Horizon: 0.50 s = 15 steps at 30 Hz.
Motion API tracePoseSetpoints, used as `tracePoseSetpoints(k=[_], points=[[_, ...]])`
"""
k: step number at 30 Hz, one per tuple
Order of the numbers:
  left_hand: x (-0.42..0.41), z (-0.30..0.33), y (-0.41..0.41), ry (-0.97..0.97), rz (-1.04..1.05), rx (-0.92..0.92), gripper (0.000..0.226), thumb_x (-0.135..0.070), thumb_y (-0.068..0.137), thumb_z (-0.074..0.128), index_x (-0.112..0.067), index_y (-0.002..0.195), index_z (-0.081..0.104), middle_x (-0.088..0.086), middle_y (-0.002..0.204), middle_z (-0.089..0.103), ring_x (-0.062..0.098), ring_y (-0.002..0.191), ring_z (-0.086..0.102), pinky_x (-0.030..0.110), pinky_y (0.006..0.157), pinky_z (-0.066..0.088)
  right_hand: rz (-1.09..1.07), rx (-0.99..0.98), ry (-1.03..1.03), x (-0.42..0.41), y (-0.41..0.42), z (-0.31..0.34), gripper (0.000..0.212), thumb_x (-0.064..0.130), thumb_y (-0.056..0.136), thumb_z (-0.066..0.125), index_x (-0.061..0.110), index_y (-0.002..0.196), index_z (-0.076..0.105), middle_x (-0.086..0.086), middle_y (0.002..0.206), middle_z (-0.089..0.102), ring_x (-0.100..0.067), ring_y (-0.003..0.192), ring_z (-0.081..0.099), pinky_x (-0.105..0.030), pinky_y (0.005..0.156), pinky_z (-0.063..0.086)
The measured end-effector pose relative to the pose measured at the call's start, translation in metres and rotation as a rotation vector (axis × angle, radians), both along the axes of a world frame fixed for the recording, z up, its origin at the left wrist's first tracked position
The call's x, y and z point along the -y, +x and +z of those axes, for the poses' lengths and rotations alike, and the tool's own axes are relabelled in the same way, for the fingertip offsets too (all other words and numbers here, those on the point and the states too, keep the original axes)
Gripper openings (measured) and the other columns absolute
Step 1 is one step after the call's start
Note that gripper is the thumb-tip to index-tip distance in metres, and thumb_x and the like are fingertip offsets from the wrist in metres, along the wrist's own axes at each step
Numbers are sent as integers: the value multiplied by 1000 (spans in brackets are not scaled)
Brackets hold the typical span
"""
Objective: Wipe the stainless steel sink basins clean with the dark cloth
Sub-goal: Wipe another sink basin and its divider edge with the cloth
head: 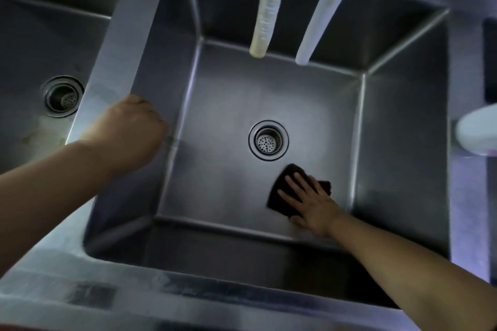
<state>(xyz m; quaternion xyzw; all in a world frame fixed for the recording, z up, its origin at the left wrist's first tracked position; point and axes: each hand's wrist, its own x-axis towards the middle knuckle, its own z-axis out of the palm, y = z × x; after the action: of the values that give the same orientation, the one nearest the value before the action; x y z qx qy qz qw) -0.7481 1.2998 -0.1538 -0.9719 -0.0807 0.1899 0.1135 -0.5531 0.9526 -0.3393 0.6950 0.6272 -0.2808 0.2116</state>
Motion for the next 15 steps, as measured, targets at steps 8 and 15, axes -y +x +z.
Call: tracePoseSetpoints(k=[8, 15], points=[[72, 3, -15, -302, 353, 227, 36, -36, 75, 37, -15, 67, 65, 6, 70, 66, 31, 72, 64, 36, 63, 48, -421, 263, -66, 19, 13, 12, 85, 59, 88, 45, 24, 151, -1, -16, 156, 6, -41, 137, 16, -48, 106, 27], [112, 28, -46, -357, 468, 373, 39, -33, 76, 34, -19, 68, 70, -1, 62, 65, 28, 62, 63, 33, 56, 52, -767, 45, -196, -4, 11, 40, 62, 20, 88, 56, 11, 140, 23, -19, 138, 30, -37, 112, 48, -36, 93, 39]])
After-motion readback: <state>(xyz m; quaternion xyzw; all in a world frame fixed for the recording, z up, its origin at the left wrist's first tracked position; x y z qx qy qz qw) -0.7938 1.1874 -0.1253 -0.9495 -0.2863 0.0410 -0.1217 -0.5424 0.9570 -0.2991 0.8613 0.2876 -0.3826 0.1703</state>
